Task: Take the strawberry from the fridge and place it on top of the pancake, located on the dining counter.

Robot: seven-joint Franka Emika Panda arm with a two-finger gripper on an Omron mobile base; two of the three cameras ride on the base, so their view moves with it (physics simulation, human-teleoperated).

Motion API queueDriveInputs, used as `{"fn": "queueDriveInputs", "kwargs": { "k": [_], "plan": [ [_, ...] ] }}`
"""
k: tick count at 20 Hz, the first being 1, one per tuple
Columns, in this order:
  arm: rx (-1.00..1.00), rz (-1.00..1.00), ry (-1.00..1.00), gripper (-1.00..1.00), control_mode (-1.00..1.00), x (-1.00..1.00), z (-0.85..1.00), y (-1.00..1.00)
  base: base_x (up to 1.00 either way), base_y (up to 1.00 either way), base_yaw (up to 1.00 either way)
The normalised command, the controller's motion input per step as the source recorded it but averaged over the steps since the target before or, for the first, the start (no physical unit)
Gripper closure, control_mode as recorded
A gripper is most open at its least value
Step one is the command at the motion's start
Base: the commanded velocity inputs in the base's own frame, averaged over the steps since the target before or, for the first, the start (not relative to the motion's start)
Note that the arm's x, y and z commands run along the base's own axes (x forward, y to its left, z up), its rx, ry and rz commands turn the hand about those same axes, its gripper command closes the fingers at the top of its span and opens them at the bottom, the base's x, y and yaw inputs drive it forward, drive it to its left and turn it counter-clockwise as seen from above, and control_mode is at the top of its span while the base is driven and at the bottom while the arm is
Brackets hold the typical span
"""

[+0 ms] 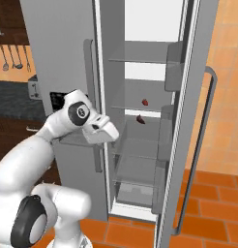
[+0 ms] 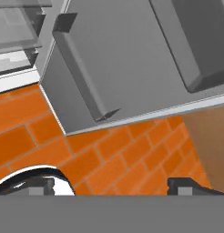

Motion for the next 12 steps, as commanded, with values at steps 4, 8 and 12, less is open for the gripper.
{"fn": "queueDriveInputs", "kwargs": {
  "k": [4, 8, 12],
  "plan": [
    [0.55, 0.0, -0.18, -1.0, -1.0, -0.47, 0.0, 0.98, 0.0, 0.0, 0.0],
    [0.41, 0.06, -0.16, -1.0, -1.0, -0.68, 0.2, 0.49, 0.0, 0.0, 0.0],
    [0.18, 0.08, -0.04, -1.0, -1.0, -0.56, 0.49, 0.12, 0.0, 0.0, 0.0]
  ]
}}
